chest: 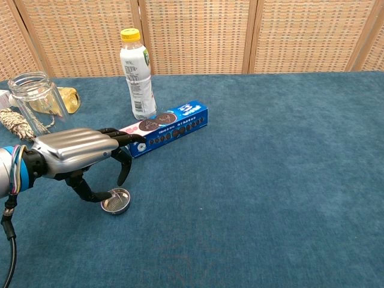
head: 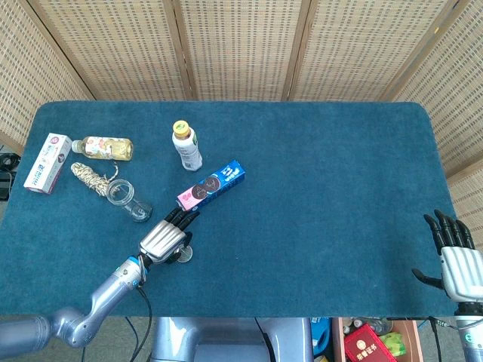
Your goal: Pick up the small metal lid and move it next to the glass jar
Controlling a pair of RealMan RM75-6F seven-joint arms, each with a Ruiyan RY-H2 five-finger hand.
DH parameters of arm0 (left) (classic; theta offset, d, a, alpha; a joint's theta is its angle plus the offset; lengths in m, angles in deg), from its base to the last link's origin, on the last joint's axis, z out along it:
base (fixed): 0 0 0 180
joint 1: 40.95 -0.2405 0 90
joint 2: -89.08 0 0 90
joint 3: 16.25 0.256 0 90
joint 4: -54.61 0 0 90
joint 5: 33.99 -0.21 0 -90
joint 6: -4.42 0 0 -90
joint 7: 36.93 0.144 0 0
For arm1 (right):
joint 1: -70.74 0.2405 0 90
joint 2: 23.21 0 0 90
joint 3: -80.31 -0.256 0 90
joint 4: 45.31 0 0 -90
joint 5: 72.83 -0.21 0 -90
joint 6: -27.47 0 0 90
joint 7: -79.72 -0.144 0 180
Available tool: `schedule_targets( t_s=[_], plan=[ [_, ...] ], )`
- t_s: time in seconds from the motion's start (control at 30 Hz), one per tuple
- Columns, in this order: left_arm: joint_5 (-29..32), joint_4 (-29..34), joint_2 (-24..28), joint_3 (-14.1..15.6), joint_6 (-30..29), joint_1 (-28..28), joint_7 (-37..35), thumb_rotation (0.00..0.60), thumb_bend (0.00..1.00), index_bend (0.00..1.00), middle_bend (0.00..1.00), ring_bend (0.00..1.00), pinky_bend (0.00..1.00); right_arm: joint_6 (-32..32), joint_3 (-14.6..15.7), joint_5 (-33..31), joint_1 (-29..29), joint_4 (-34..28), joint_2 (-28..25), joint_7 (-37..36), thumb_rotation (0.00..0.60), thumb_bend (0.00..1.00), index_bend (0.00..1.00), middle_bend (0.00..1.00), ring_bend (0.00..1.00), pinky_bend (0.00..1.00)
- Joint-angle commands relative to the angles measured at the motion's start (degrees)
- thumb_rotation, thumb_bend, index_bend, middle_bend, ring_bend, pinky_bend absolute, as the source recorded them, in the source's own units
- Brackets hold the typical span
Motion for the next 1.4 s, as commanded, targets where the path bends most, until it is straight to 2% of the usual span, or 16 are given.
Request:
schedule_targets(
  t_s=[0.03,0.57,1.4],
  plan=[
    [0.4,-0.1,-0.3,0.0,0.0,0.3,0.3,0.600,0.35,0.53,0.00,0.00,0.00,-0.1,0.0,0.0,0.0,0.0,0.0,-0.1,0.600,0.02,0.00,0.00,0.00,0.00],
    [3.6,-0.8,-1.3,0.7,0.0,1.5,1.5,0.600,0.36,0.54,0.00,0.00,0.00,-0.2,0.0,0.0,-0.2,0.1,-0.3,-0.7,0.600,0.02,0.00,0.00,0.00,0.00],
    [4.2,-2.7,-2.6,1.8,-1.0,2.1,0.7,0.600,0.44,0.62,0.00,0.00,0.00,-0.5,0.2,0.9,-0.2,-0.6,-0.5,-1.4,0.600,0.02,0.00,0.00,0.00,0.00]
  ],
)
